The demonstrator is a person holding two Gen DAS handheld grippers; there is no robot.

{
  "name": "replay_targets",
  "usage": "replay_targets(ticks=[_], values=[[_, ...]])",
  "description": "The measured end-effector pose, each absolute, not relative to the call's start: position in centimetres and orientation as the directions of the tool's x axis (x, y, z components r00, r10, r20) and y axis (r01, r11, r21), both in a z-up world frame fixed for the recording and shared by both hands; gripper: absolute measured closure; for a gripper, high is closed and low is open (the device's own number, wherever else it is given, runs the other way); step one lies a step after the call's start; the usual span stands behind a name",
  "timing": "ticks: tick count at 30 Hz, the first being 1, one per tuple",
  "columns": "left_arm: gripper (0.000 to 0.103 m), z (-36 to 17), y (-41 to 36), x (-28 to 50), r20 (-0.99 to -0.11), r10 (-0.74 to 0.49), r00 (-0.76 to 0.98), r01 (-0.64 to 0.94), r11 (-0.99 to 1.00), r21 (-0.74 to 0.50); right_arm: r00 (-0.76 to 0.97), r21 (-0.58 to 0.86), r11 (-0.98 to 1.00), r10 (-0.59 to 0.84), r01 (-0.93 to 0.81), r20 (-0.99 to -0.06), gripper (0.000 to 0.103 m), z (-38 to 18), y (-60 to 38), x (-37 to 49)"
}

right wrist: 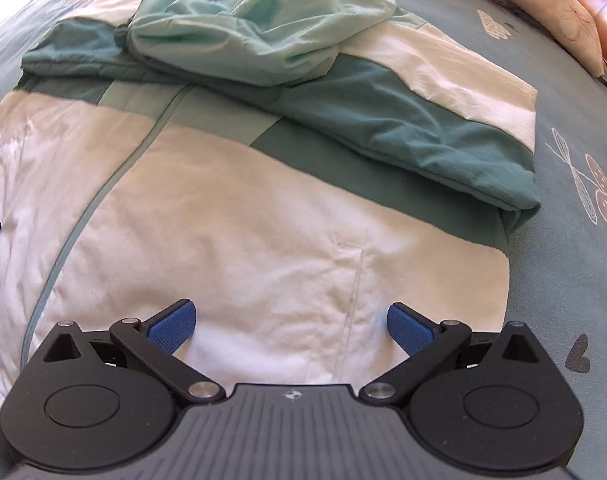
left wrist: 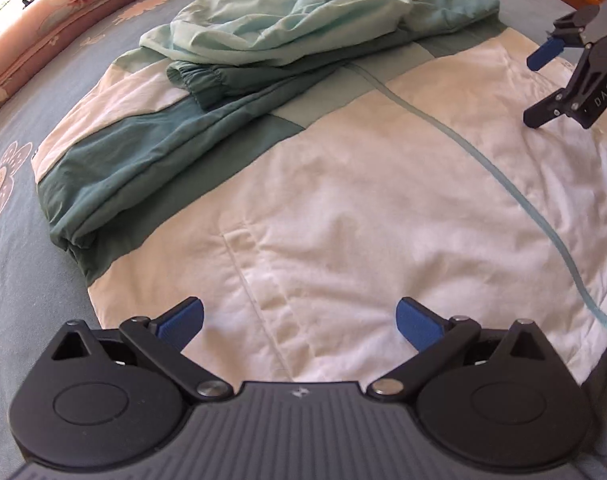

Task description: Fold clothes

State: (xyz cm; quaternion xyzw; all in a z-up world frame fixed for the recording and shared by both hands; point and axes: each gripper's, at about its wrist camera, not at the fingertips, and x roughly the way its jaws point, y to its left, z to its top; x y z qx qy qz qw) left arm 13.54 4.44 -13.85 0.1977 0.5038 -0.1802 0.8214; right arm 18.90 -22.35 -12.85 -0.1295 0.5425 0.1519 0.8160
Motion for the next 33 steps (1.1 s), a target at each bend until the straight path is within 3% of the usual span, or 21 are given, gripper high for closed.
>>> replay_targets(ticks=[10, 19, 27, 33], values=[[0.001, -14.3, 6.6, 7.2, -0.973, -0.061, 0.221, 0.421, 0.906, 0.039, 0.302, -0.021, 0.922, 0.105, -0.386, -0.947, 0.0, -12.7, -22.5, 17.5], [0.001, -12.9, 4.2, 10.4, -0.908, -0.134, 0.396, 0.499, 0.862, 0.09, 0.386, -0.031, 0.85, 0.205, -0.526, -0.899, 0.0, -11.2, -17.3, 19.0], [0.001, -14.6, 7.6, 6.5, -0.959, -0.111, 0.26, 0.452, 0.892, 0.019, 0.279, -0.001, 0.789, 0.217, -0.615, -0.936, 0.0, -12.9, -16.5, 15.3], [0.001, -13.5, 6.9, 5.0, -0.97, -0.155, 0.187, 0.554, 0.832, -0.027, 0.244, -0.008, 0.774, 0.189, -0.633, -0.951, 0.0, -12.7, -16.4, 14.6]])
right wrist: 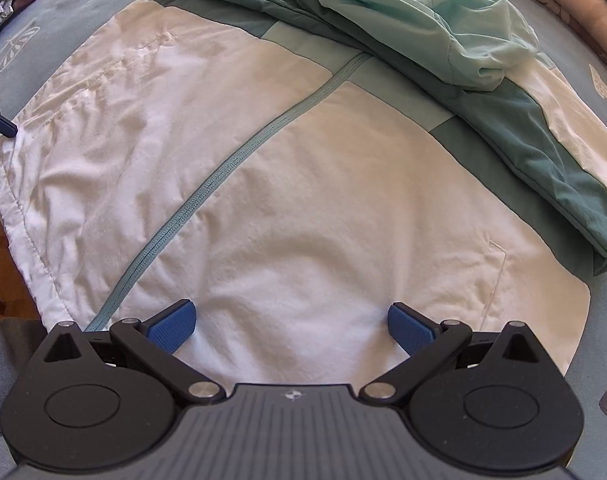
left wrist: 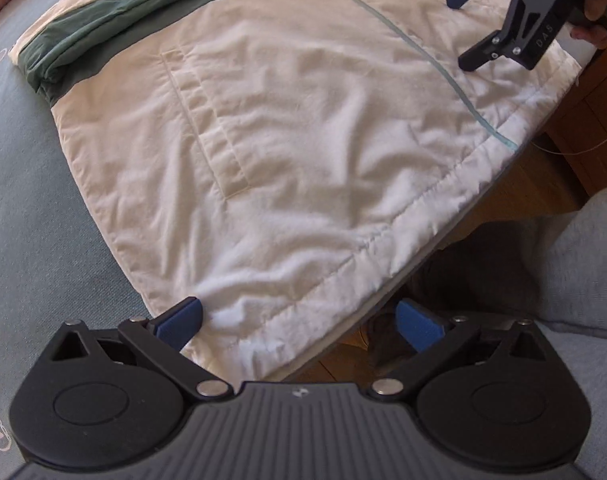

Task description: Fold clothes

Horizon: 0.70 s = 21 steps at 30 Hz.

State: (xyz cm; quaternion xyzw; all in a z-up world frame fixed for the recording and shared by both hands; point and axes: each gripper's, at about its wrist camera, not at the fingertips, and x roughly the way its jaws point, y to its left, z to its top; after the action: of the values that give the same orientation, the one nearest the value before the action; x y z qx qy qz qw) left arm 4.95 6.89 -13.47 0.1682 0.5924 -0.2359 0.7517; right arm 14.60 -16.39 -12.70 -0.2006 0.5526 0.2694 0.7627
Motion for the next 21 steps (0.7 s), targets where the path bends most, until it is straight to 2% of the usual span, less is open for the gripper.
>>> replay_targets(ticks=[5, 9, 12, 15, 17, 21], values=[[0.001, -14.2, 7.1, 6.0, -0.972, -0.192, 0.131, 0.511, 0.854, -0.1, 0.24, 0.006, 0.786, 0.196, -0.619, -0.951, 0.0, -12.7, -16.1, 15.4], [0.001, -14.5, 7.0, 4.3, -0.977, -0.182, 0.114, 0.569, 0.818, -0.086, 0.234, 0.012, 0.787, 0.198, -0.617, -0.952, 0.0, -12.7, -16.2, 15.6], [0.001, -13.9, 7.2, 4.7, -0.976, -0.205, 0.078, 0.564, 0.816, -0.126, 0.235, 0.007, 0.783, 0.195, -0.621, -0.952, 0.0, -12.7, -16.2, 15.6], [0.001, -13.4, 8.0, 5.7, -0.972, -0.189, 0.138, 0.534, 0.841, -0.087, 0.242, 0.011, 0.786, 0.204, -0.618, -0.949, 0.0, -12.3, -15.9, 15.8], [0.001, -14.0, 8.6, 5.9, -0.978, -0.176, 0.109, 0.512, 0.853, -0.097, 0.246, 0.013, 0.783, 0.211, -0.622, -0.946, 0.0, -12.1, -15.6, 16.0], [0.001, -14.2, 8.4, 4.5, -0.981, -0.14, 0.133, 0.591, 0.806, -0.034, 0.25, 0.014, 0.773, 0.223, -0.634, -0.942, 0.0, -11.7, -15.4, 16.1]])
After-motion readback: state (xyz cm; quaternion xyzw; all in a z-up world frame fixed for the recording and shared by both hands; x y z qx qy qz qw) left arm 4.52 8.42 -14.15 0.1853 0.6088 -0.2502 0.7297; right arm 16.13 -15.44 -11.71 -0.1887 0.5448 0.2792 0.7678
